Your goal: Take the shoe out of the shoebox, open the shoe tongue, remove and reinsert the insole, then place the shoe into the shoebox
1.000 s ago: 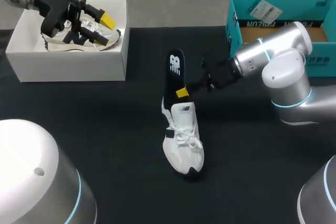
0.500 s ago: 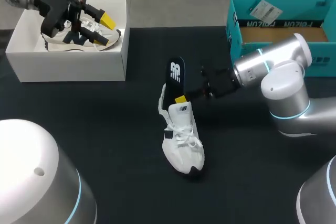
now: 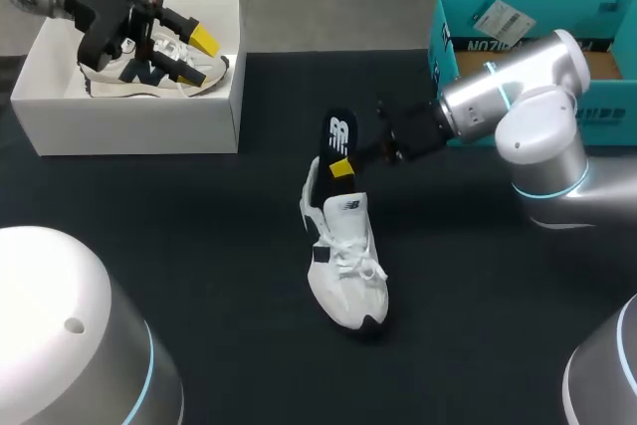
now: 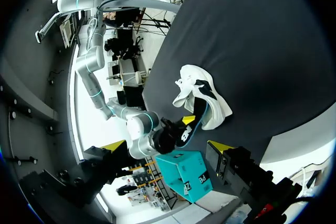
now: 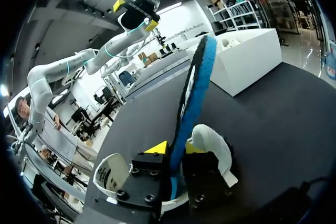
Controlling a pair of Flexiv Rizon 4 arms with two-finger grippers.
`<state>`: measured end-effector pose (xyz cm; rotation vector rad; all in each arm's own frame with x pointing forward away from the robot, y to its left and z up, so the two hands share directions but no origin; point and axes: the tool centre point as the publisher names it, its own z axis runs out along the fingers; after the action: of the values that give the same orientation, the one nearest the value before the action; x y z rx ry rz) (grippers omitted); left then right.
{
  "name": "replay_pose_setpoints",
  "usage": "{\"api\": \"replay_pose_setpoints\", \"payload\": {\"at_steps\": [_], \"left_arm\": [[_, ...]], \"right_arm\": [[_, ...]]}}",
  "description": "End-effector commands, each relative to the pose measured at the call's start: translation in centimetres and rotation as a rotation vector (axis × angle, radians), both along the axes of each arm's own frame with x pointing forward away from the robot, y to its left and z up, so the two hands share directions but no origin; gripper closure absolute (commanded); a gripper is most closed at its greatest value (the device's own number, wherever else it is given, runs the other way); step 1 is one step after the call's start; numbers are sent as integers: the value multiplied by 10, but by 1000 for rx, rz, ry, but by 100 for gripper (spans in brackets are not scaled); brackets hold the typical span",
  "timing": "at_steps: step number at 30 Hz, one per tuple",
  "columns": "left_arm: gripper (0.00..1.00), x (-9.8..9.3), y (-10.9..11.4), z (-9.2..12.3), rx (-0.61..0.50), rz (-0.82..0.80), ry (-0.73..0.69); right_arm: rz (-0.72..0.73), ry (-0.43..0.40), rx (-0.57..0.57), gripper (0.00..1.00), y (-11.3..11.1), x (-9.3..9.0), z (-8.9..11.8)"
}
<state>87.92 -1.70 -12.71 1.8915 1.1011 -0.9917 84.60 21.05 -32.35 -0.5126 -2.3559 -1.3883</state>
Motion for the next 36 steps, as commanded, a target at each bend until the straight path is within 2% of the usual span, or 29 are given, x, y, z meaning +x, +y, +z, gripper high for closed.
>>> {"api": "replay_pose_setpoints", "payload": {"at_steps": [1, 17, 36], "left_arm": [[0, 0, 0, 0, 2, 0, -2], [0, 0, 0, 0, 2, 0, -2], [0, 0, 0, 0, 2, 0, -2]], "right_arm": [[50, 26, -24, 100, 5, 9, -1], [149, 155, -113, 100, 11, -3, -15], [100, 227, -62, 100, 15, -37, -34]]}}
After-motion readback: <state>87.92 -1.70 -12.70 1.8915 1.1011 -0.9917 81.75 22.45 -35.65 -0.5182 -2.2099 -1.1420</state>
